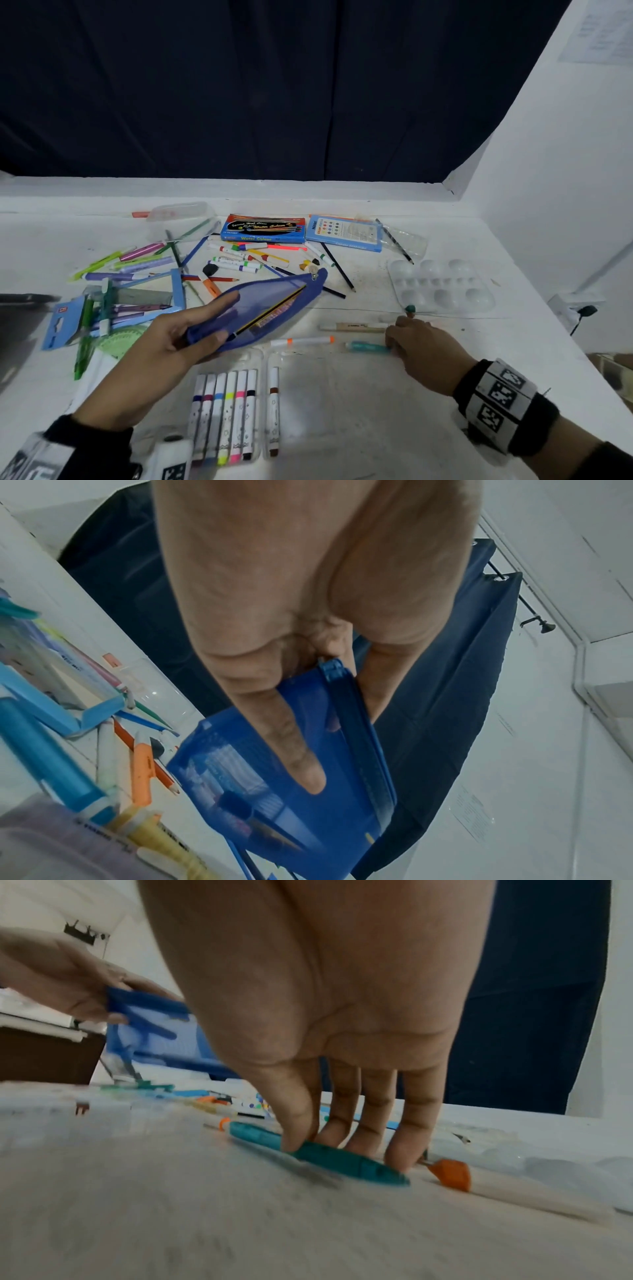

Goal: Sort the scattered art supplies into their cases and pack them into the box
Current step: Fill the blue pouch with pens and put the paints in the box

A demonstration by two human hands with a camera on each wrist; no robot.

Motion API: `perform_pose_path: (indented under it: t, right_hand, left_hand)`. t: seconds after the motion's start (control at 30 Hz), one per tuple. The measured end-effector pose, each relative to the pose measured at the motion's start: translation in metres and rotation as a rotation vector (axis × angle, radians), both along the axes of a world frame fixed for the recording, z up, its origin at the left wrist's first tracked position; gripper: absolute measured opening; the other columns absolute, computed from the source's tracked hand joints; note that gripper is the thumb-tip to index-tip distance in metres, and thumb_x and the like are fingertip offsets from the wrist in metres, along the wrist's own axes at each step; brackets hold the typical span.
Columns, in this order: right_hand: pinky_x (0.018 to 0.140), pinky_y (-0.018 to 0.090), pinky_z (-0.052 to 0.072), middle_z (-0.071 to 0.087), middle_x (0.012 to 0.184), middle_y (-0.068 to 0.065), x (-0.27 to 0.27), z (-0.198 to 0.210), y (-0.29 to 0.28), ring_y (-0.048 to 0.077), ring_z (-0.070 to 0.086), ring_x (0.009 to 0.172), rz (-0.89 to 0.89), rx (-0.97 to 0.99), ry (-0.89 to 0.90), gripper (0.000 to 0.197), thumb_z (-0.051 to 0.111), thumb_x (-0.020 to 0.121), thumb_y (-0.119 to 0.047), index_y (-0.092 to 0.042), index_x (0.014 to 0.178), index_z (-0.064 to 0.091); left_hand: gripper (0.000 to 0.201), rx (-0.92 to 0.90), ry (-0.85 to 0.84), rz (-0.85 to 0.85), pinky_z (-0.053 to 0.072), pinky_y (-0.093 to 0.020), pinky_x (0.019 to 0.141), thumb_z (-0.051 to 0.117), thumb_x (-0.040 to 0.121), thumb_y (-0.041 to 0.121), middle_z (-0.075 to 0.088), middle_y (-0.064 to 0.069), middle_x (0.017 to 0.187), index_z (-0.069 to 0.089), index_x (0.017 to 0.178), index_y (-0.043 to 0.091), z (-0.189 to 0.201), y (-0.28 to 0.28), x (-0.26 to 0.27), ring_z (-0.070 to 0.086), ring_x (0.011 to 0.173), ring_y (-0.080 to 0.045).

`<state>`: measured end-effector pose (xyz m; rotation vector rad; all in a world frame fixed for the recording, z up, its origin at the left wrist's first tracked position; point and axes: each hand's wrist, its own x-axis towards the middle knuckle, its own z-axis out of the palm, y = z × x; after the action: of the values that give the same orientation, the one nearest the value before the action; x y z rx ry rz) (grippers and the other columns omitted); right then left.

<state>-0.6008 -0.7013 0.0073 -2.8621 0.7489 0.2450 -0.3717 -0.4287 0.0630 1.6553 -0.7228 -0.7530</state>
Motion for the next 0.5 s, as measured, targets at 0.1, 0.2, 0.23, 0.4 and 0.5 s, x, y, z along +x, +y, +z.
perform_pose_path:
  t: [0.1,0.2,0.23,0.4,0.5]
  right_hand:
    - [0.064,0.025,0.048,0.058,0.092,-0.003,0.013,0.021,0.007,0.014,0.058,0.075,-0.018,0.143,-0.236,0.011,0.043,0.100,-0.018,-0.023,0.099,0.052]
    - [0.066,0.034,0.051,0.060,0.087,-0.004,0.031,0.043,0.020,0.015,0.060,0.075,0.004,0.212,-0.479,0.011,0.042,0.100,-0.017,-0.024,0.099,0.051]
    - [0.067,0.034,0.050,0.059,0.089,-0.005,0.038,0.047,0.026,0.013,0.058,0.076,0.036,0.192,-0.526,0.011,0.043,0.101,-0.018,-0.025,0.100,0.052]
    - [0.077,0.033,0.050,0.065,0.096,-0.003,0.075,0.051,0.056,0.017,0.057,0.088,0.382,-0.119,-0.574,0.018,0.061,0.089,-0.015,-0.021,0.105,0.065]
    - [0.085,0.037,0.051,0.069,0.099,-0.002,0.092,0.043,0.080,0.020,0.060,0.097,0.535,-0.171,-0.560,0.026,0.073,0.078,-0.014,-0.021,0.102,0.068]
  left_hand:
    - [0.051,0.023,0.008,0.017,0.053,-0.030,0.097,0.061,0.090,-0.001,0.067,0.017,0.126,0.064,0.130,0.031,-0.001,0.006,-0.001,0.065,0.116,-0.007]
    - [0.052,0.038,-0.005,0.021,0.053,-0.027,0.096,0.061,0.090,-0.002,0.067,0.018,0.126,0.063,0.131,0.030,-0.001,0.013,-0.003,0.063,0.117,-0.004]
    - [0.052,0.044,-0.017,0.017,0.052,-0.024,0.097,0.062,0.090,-0.002,0.066,0.019,0.127,0.062,0.131,0.030,-0.001,0.016,-0.003,0.062,0.118,-0.002]
    - [0.053,0.093,-0.031,-0.033,0.050,-0.023,0.101,0.062,0.092,0.004,0.063,0.021,0.131,0.056,0.137,0.032,-0.002,0.029,-0.009,0.058,0.123,-0.001]
    - [0.054,0.092,0.021,-0.053,0.053,-0.023,0.094,0.059,0.094,0.002,0.063,0.020,0.132,0.054,0.139,0.032,0.000,0.035,-0.016,0.060,0.121,-0.002]
